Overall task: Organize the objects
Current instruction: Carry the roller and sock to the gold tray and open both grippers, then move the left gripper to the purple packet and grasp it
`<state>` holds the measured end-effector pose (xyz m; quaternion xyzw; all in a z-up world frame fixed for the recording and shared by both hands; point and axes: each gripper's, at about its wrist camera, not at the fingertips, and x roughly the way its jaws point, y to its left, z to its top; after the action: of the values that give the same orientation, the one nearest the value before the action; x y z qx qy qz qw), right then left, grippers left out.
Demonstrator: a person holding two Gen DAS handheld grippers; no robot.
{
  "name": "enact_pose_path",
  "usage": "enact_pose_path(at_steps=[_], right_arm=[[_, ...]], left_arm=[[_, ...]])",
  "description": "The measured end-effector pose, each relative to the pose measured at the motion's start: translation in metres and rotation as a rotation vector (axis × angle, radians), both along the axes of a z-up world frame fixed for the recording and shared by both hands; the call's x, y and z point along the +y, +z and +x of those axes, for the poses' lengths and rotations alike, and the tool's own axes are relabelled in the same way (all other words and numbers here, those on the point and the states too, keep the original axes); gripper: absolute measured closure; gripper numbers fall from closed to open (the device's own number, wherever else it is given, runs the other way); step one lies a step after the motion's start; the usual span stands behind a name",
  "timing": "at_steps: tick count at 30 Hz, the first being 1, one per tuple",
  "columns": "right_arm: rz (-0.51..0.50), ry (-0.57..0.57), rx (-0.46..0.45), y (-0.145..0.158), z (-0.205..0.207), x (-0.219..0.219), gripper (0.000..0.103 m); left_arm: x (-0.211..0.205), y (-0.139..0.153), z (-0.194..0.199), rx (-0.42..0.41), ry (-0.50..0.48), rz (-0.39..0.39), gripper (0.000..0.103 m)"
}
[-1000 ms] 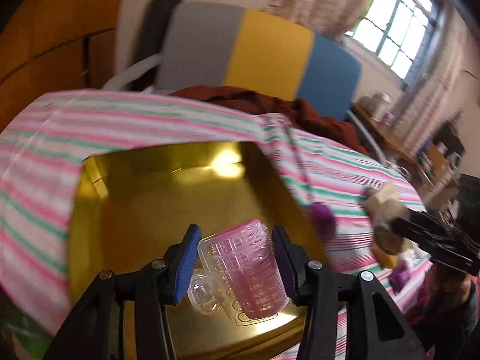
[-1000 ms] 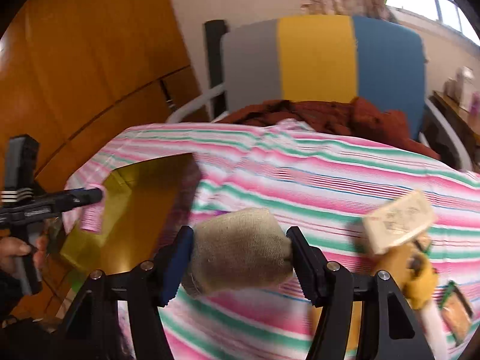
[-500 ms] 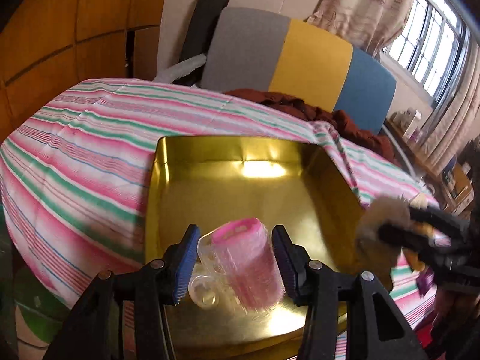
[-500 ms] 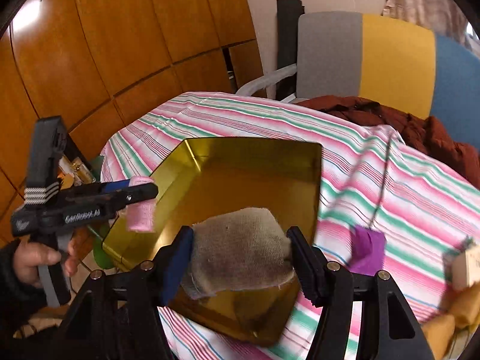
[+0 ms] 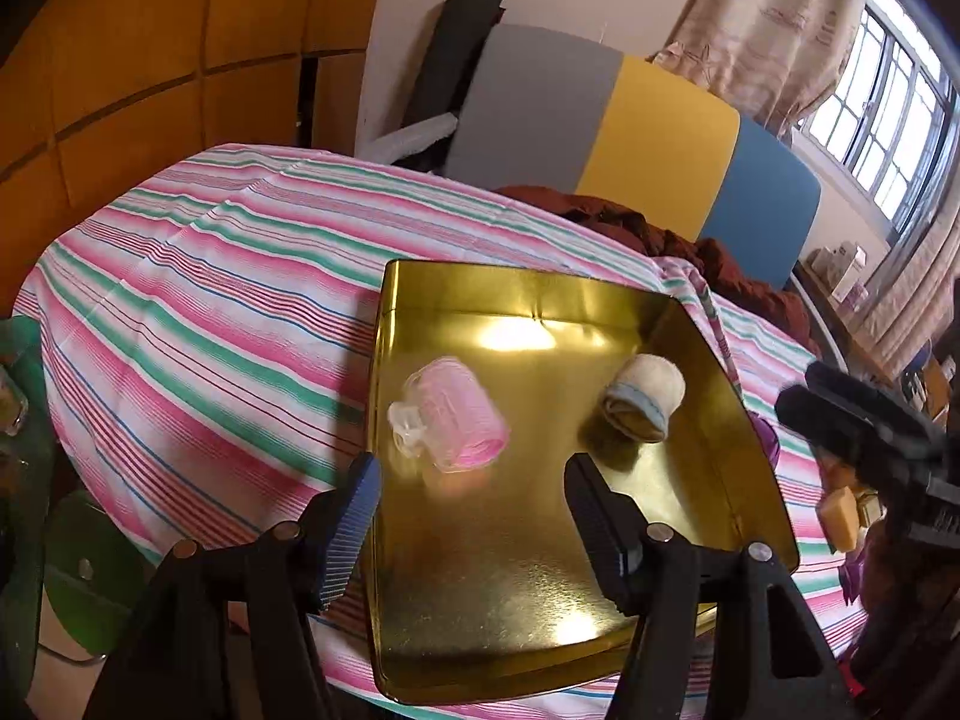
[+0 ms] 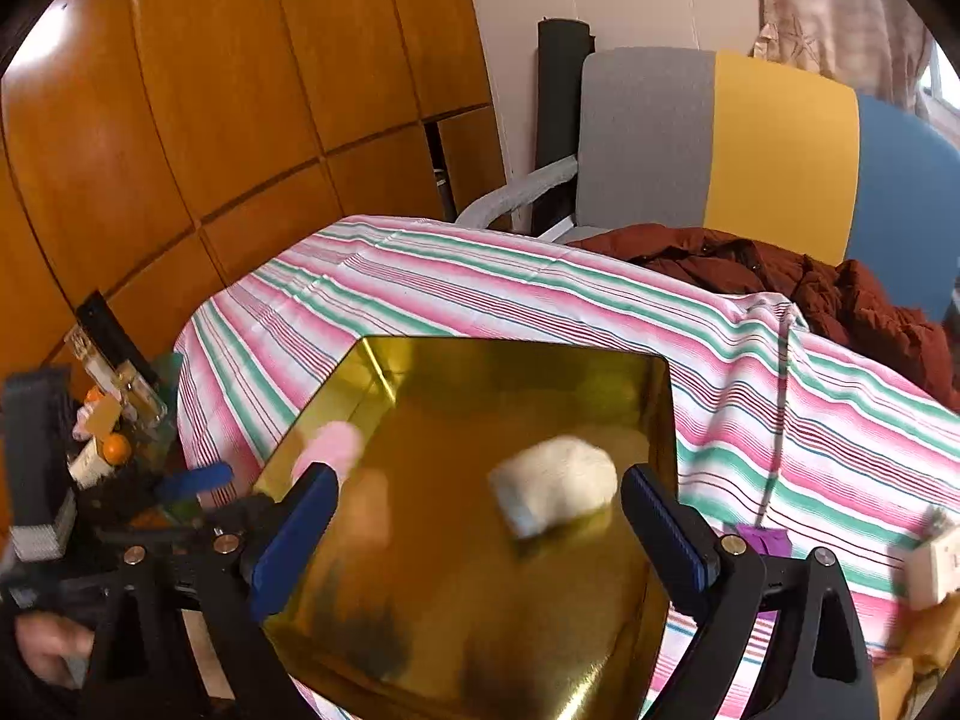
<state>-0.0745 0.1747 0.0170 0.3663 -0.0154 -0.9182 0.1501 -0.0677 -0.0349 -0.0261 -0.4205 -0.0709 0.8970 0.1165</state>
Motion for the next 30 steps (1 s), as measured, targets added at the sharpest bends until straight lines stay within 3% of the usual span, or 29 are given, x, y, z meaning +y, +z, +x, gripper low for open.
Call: enact_pose_path(at_steps=[5, 9, 22, 30], right_arm=[[0.078, -0.024, 0.075, -0.001, 0.026, -0.003, 0.0], [0.118, -0.129, 0.113, -0.003, 0.043, 0.001, 0.0], [0.066, -0.238, 0.076, -0.012, 0.091, 0.048, 0.0], [0.051, -0.345, 0.022, -0.026, 0.12, 0.098, 0.0]], left_arm=[[0.009, 0.007, 0.008, 0.015, -0.009, -0.011, 0.039], [0.018, 0.011, 0.013, 0.025, -0.015, -0.032, 0.039], [0.052, 0.024, 0.036, 0.113, -0.052, -0.153, 0.039], [0.079, 0.022, 0.038, 0.12, -0.169, -0.141, 0.039]])
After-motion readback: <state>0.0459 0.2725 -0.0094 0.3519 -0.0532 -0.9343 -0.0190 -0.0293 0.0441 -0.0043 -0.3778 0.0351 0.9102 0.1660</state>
